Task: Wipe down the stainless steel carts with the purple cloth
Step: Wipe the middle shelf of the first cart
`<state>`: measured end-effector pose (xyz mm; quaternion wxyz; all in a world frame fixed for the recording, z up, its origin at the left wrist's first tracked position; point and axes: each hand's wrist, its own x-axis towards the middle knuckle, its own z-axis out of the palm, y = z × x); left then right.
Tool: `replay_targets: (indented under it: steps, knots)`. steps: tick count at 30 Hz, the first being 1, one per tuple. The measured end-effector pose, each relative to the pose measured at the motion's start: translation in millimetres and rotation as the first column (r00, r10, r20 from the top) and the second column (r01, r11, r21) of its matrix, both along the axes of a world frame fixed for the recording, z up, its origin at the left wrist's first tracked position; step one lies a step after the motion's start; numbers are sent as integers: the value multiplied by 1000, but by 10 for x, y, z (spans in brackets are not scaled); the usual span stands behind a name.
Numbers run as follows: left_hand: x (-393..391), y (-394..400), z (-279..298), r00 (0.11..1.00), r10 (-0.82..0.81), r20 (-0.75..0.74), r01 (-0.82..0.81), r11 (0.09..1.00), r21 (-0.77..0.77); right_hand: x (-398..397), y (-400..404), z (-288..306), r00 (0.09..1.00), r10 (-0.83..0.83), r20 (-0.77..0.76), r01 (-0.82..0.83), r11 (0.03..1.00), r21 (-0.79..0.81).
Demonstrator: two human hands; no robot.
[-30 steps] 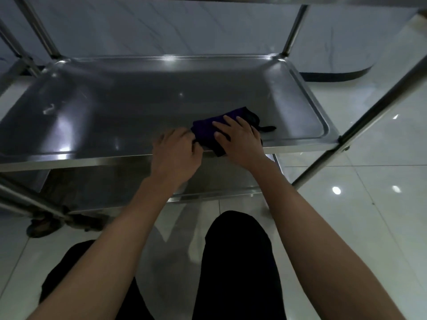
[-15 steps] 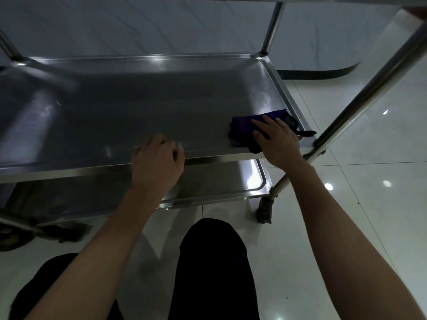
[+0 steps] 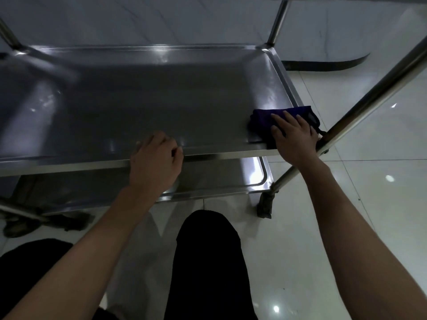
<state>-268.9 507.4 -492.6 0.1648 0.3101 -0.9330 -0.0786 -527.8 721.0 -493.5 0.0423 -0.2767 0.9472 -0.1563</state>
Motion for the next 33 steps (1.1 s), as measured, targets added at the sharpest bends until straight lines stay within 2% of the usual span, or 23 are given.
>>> replay_targets:
  steps: [6,9,14,18,25,33]
  knots:
    - [130,-78,16,999,-22,-36,22,1000,6,101,-28,-27,1000,-15,-9,16,1000,17]
    - [197,-312,97,997,-72,-23,73,996,50,126,-77,-24,1000,0,-18,2,994,110]
    - [301,-625,96,999,28,43,-30,998,59,205,-254,-1,1000,-31,-2,31,985,168]
    - [399,-586,4,1000,-1,-15,1,1000,7,397,-570,21,999,-34,31,30,993,117]
    - [526,-815,-57,999,-32,11,32,998,49,819,-1503,-16,983,168,68,-174,981,88]
    - [619,-846,-90,999,-4,42,1,998,65,1289,-2448,-52,903,411,122,-422,903,85]
